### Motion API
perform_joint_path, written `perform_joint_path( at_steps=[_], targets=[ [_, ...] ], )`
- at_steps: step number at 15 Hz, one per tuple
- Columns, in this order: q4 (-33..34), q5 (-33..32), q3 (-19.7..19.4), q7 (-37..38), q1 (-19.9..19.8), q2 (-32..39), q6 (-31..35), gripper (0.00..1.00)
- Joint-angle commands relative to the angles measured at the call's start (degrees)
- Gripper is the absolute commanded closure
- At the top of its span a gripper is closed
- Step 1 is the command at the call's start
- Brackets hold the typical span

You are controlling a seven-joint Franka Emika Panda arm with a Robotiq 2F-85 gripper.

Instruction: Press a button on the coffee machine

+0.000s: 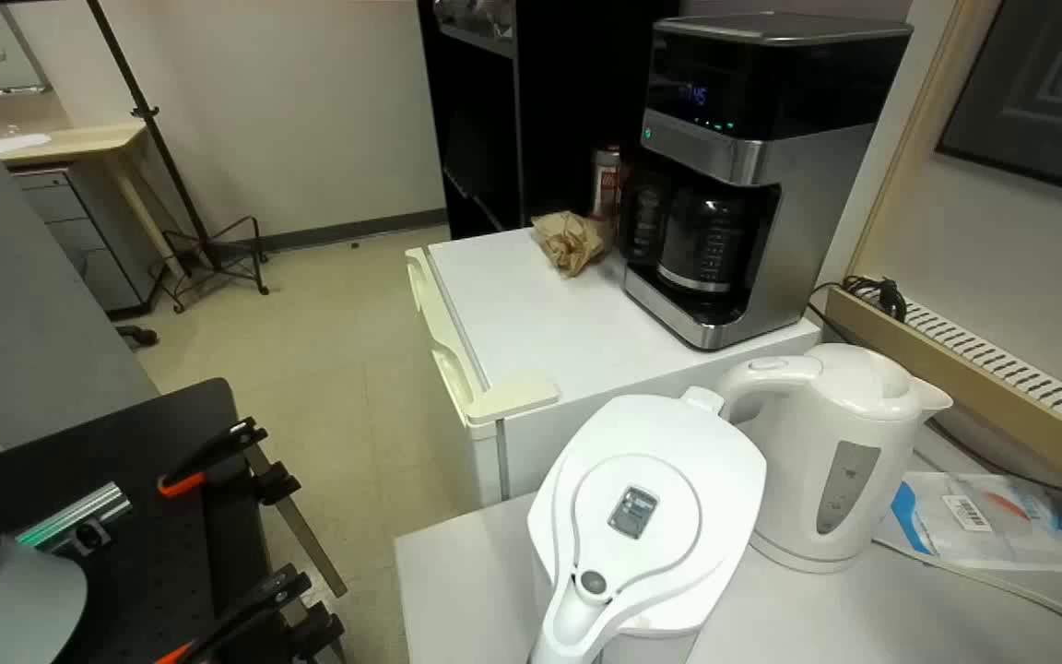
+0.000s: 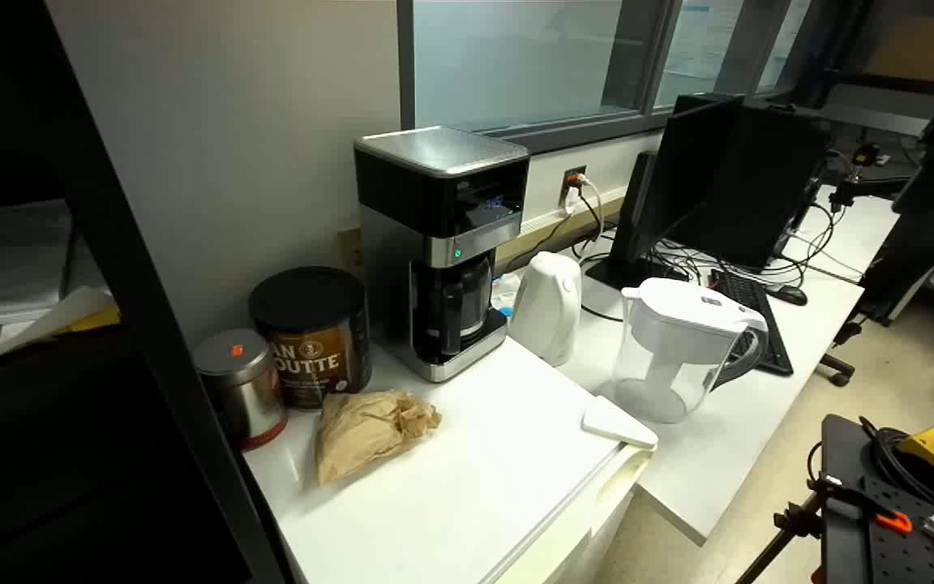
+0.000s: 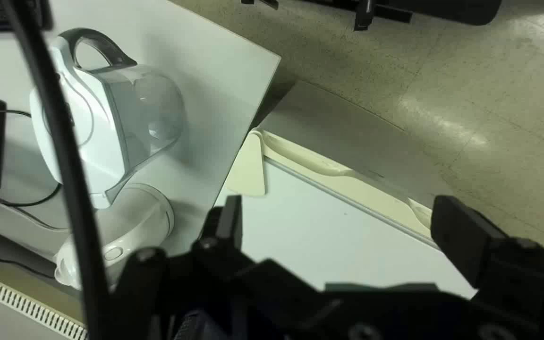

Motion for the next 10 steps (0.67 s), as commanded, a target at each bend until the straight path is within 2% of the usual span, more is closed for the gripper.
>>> perform_joint_path(
  at_steps=[1, 10],
  targets=[
    [0.2, -0.6, -0.92, 0.64, 1.28, 0.28, -0.2, 0.0],
    [0.1, -1.31, -1.01, 0.01, 1.16, 0.96, 0.61, 0.0]
  ],
)
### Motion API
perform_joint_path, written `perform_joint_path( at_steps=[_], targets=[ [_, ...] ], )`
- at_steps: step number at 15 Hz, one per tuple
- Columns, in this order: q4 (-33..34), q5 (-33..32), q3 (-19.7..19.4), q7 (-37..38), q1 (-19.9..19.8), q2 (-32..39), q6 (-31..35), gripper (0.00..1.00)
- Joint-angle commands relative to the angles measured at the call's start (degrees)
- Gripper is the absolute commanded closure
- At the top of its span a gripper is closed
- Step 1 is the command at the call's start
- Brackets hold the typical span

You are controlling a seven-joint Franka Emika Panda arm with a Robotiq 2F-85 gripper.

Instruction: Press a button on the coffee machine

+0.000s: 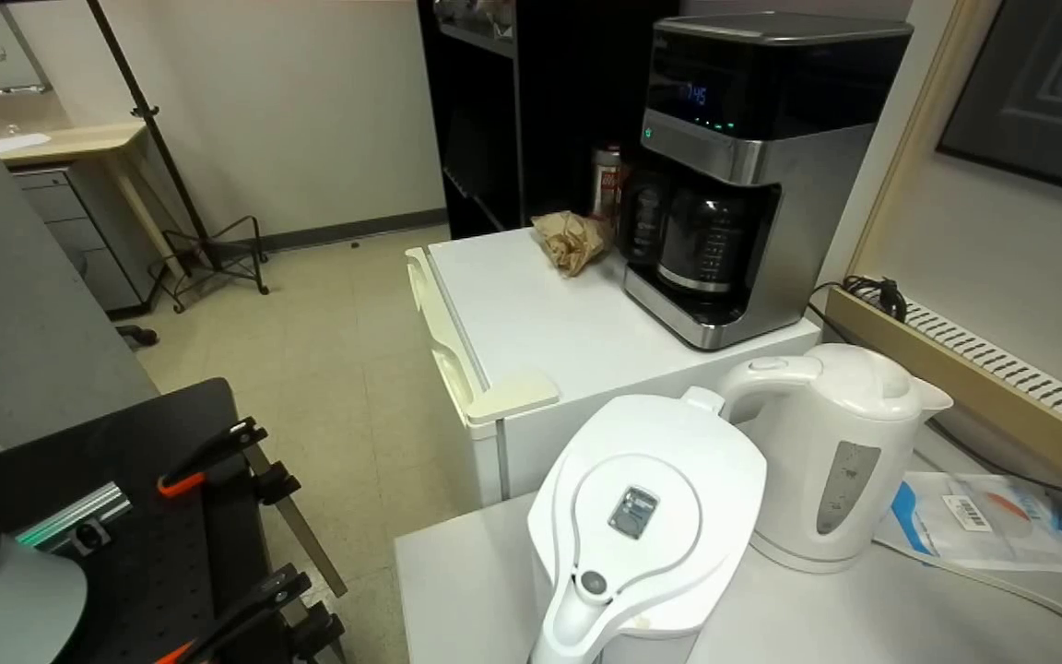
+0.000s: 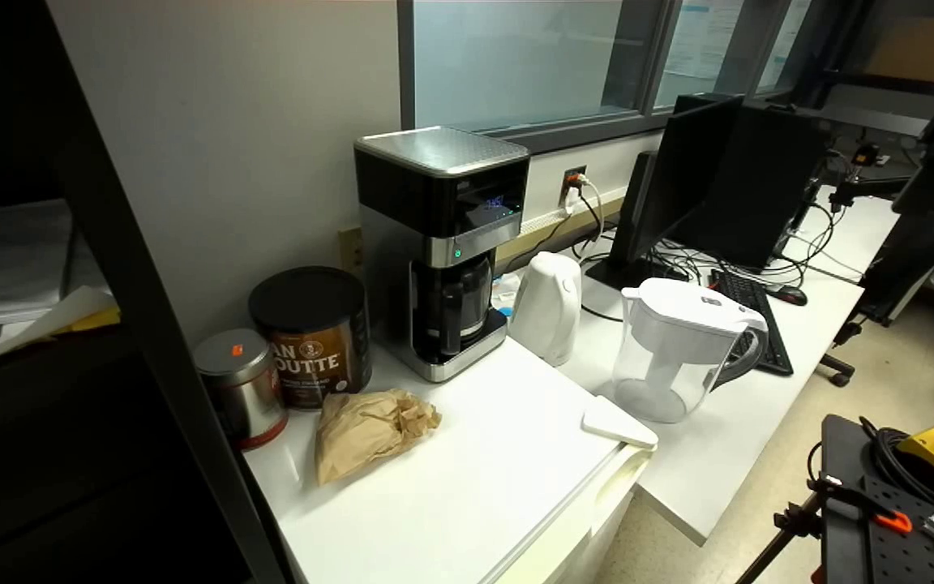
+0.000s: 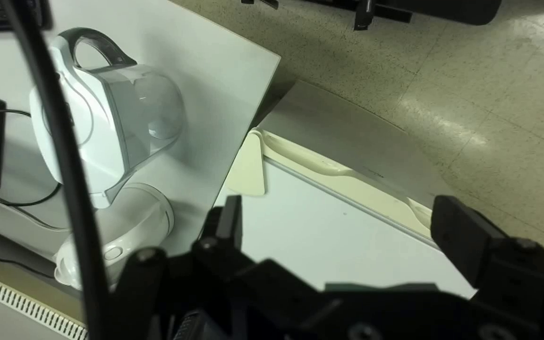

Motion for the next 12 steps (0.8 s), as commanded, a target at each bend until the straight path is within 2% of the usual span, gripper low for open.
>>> perform_joint_path(
  at_steps=[1, 8, 9, 10, 12],
  targets=[
    [-0.03, -2.02, -0.99, -0.13, 0.93, 1.46, 1.51, 0.0],
    [-0.21, -9.17, -3.87, -4.49, 0.38, 8.53, 10.82, 0.0],
    [-0.17, -9.97, -4.42, -5.36, 0.34, 9.76, 12.28, 0.25],
    [-0.53, -11.69, -4.71, -5.74, 0.01, 10.85, 15.28, 0.26],
    [-0.26, -14.45, -5.2, -5.9, -0.6, 13.36, 18.84, 0.4]
  ],
)
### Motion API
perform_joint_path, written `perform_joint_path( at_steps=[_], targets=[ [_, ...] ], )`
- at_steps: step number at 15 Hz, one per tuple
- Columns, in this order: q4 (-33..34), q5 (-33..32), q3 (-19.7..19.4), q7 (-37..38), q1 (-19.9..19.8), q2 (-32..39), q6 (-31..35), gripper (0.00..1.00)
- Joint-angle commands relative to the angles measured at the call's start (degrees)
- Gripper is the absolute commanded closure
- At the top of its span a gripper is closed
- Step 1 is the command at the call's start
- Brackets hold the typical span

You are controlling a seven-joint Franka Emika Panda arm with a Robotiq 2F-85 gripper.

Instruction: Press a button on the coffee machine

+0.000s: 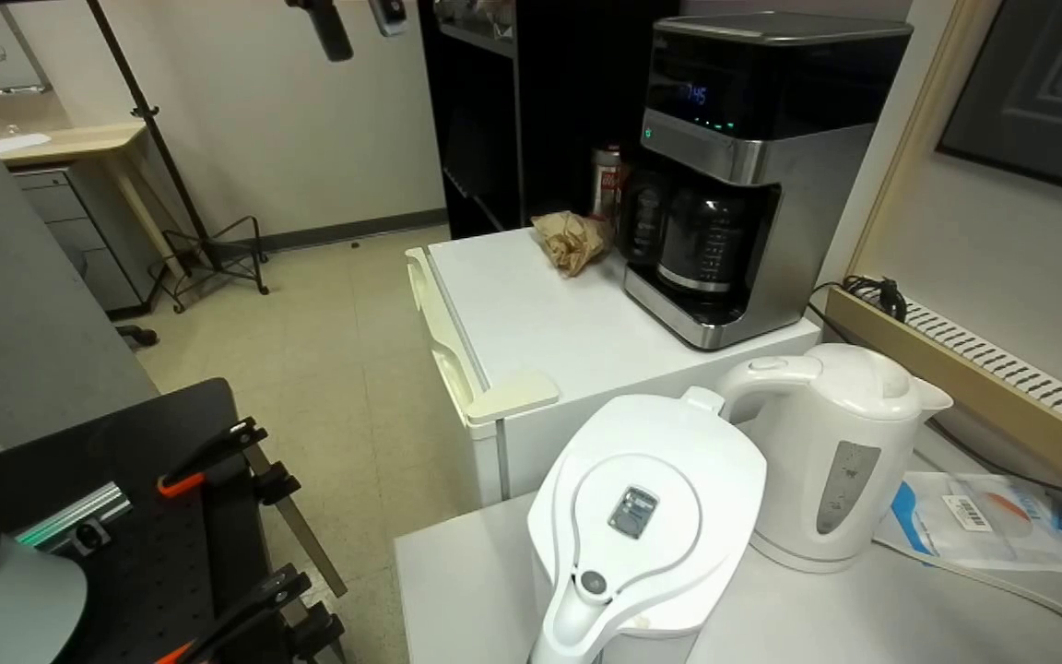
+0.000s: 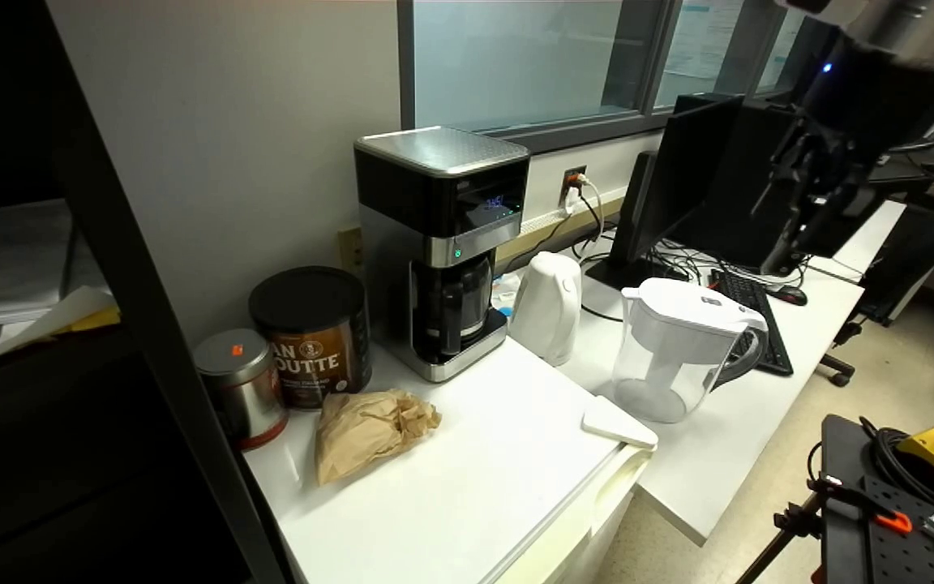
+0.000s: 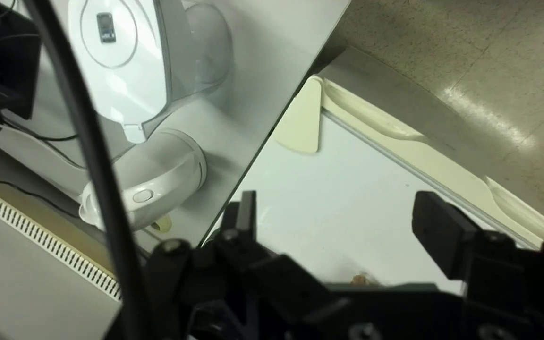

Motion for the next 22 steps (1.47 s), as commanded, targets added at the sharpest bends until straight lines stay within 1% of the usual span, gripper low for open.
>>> perform_joint_path(
  at_steps=[1, 2, 3, 5, 7, 9, 11, 12, 15, 18, 22],
  targets=[
    [0.51, -5.65, -0.81, -0.94, -1.07, 4.42, 6.8, 0.47],
    [0.59, -8.21, -0.7, -0.02, -1.83, 5.76, 9.26, 0.56],
    [0.94, -9.7, -0.77, 0.16, -2.19, 6.89, 10.28, 0.63],
    [1.04, -14.81, -0.48, 2.18, -3.69, 8.96, 14.51, 0.78],
    [0.93, -21.83, -0.01, 6.22, -5.56, 10.7, 19.92, 0.94],
    [1.1, -29.12, -0.08, 10.79, -7.01, 12.7, 24.37, 1.0],
    [1.78, -35.12, -0.63, 15.26, -7.74, 15.12, 27.23, 1.0],
    [2.22, -37.79, -0.95, 17.4, -7.91, 16.41, 28.49, 0.98],
    [3.84, -43.66, -2.13, 22.92, -7.79, 20.13, 31.22, 0.96],
    [6.19, -46.96, -3.58, 26.35, -7.27, 23.97, 33.64, 0.97],
    [10.4, -48.68, -5.3, 28.87, -6.83, 28.98, 37.1, 0.97]
  ],
)
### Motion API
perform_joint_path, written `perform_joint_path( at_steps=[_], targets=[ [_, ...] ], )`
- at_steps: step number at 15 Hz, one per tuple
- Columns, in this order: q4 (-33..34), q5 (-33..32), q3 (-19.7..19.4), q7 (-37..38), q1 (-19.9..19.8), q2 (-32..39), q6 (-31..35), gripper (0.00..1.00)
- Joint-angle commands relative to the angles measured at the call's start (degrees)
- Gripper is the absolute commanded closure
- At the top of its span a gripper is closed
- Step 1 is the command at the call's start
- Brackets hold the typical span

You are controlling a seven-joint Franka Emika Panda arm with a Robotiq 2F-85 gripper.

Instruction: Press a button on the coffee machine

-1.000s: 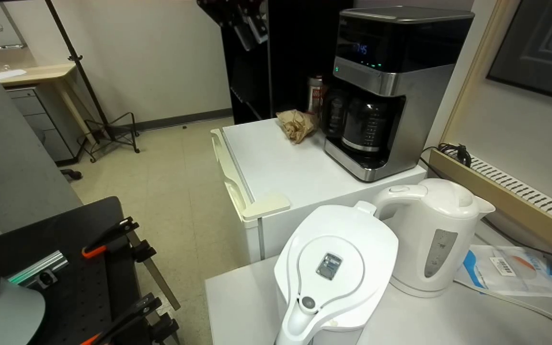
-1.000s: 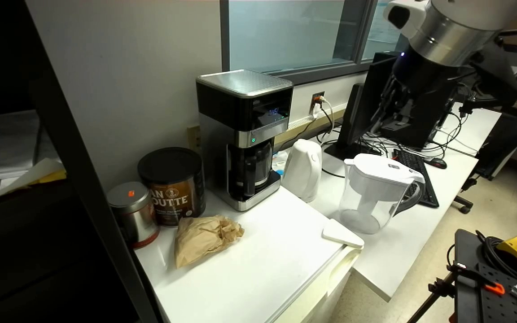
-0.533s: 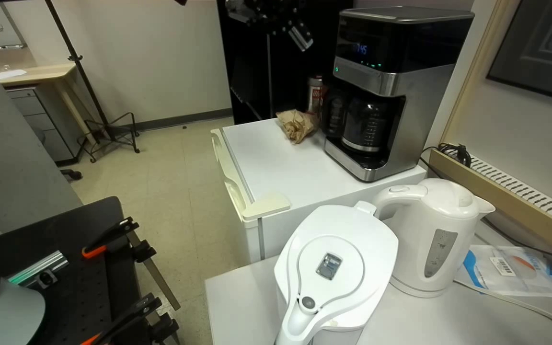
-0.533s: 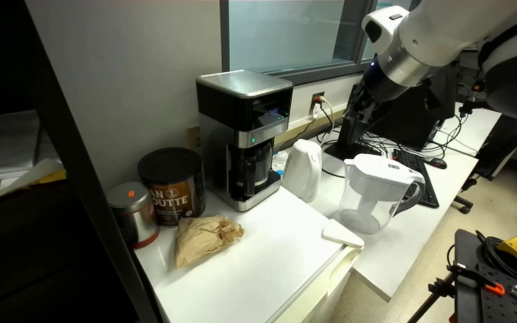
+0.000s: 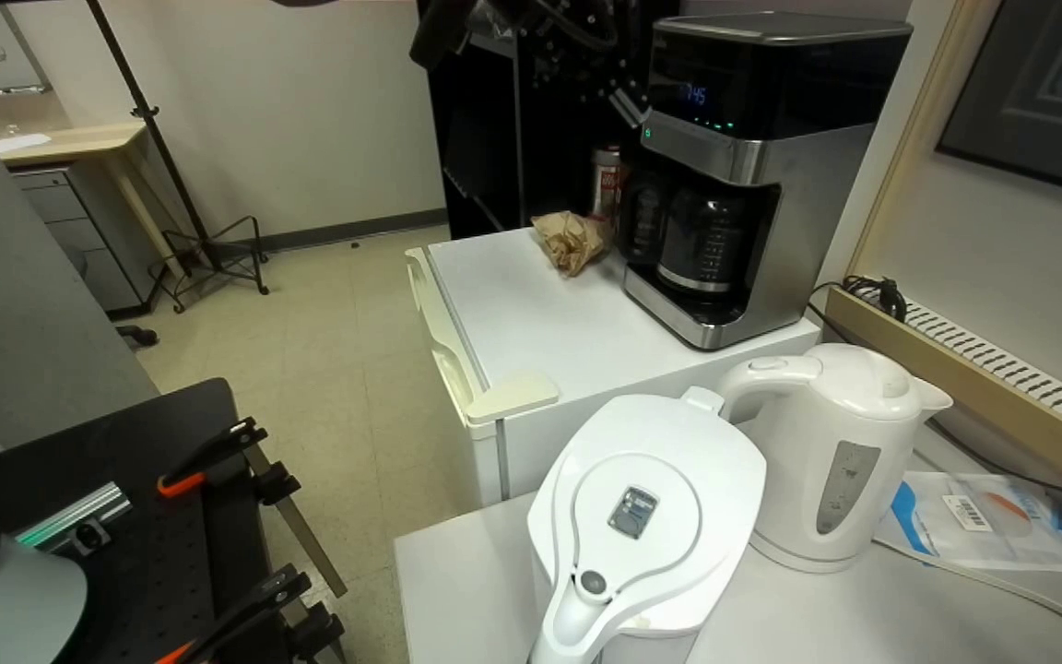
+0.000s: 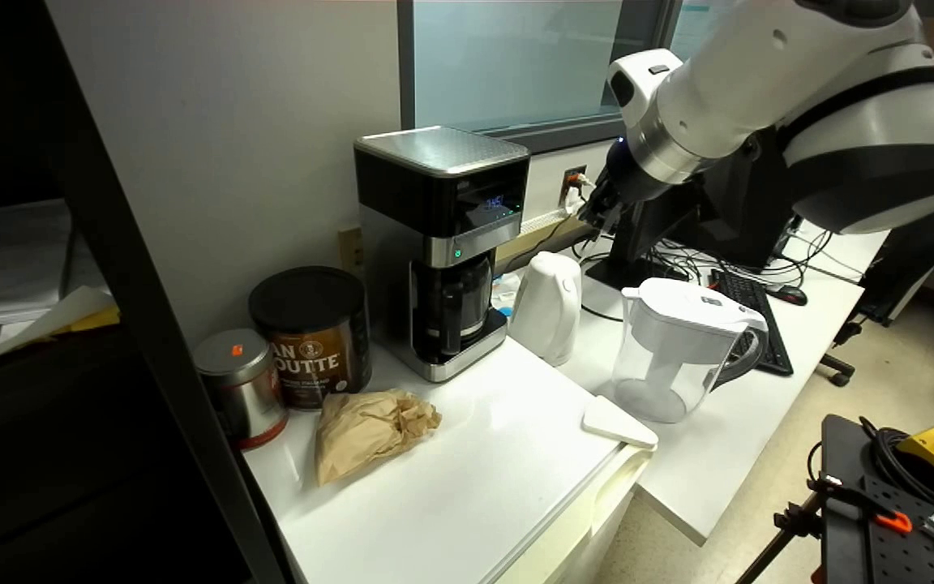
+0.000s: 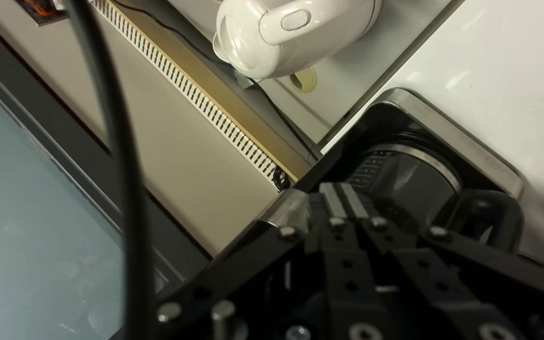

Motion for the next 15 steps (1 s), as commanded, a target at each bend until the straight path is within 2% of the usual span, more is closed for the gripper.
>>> perform_joint_path(
  at_steps=[1, 2, 15],
  targets=[
    [5.47, -2.06, -2.1, 2.65, 1.19, 5.62, 3.22, 0.96],
    [6.62, -2.39, -1.03, 3.26, -0.18, 6.89, 3.87, 0.97],
    [18.51, -4.38, -1.8, 6.78, -0.27, 18.74, 5.46, 0.96]
  ],
)
